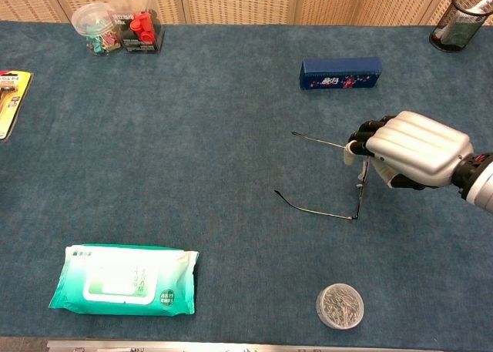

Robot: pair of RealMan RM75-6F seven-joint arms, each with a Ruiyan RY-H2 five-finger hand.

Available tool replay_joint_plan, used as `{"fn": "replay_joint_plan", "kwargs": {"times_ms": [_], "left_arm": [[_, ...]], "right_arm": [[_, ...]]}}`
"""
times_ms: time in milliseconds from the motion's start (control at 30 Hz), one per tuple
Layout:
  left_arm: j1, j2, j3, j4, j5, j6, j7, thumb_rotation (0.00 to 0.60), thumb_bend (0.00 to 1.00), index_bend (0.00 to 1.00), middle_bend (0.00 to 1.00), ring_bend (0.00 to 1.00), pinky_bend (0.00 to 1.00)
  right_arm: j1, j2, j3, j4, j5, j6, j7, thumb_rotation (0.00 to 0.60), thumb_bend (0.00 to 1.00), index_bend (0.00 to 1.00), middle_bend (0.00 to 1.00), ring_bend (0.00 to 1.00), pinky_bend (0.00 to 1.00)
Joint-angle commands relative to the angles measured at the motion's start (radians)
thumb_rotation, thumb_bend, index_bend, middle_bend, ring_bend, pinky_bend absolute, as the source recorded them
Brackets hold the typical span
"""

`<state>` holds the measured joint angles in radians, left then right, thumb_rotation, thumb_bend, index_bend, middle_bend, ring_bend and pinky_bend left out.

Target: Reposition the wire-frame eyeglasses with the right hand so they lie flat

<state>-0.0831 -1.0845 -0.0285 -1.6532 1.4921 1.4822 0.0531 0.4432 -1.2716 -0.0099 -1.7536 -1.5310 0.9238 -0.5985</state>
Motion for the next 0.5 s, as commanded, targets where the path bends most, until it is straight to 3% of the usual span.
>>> {"fn": "replay_joint_plan", "kwargs": {"times_ms": [33,500], "left_arm": [[0.000,0.002,0.000,-0.001,-0.001,-0.002,-0.001,0.600,0.19,0.56,0.51,0.36,0.44],[0.000,-0.002,-0.002,-0.002,-0.006,-0.002,0.019,0.600,0.19,0.56,0.51,0.36,0.44]], "right_arm": [[0.003,-0.004,-0.007,0.004,0.012,-0.004,-0.008,0.600,0.86,0.36,0.33,0.23,0.35],[0.012,-0.010,-0.025,0.034,0.096,-0.010,-0.051,0.600,0.86,0.36,0.33,0.23,0.35]]}}
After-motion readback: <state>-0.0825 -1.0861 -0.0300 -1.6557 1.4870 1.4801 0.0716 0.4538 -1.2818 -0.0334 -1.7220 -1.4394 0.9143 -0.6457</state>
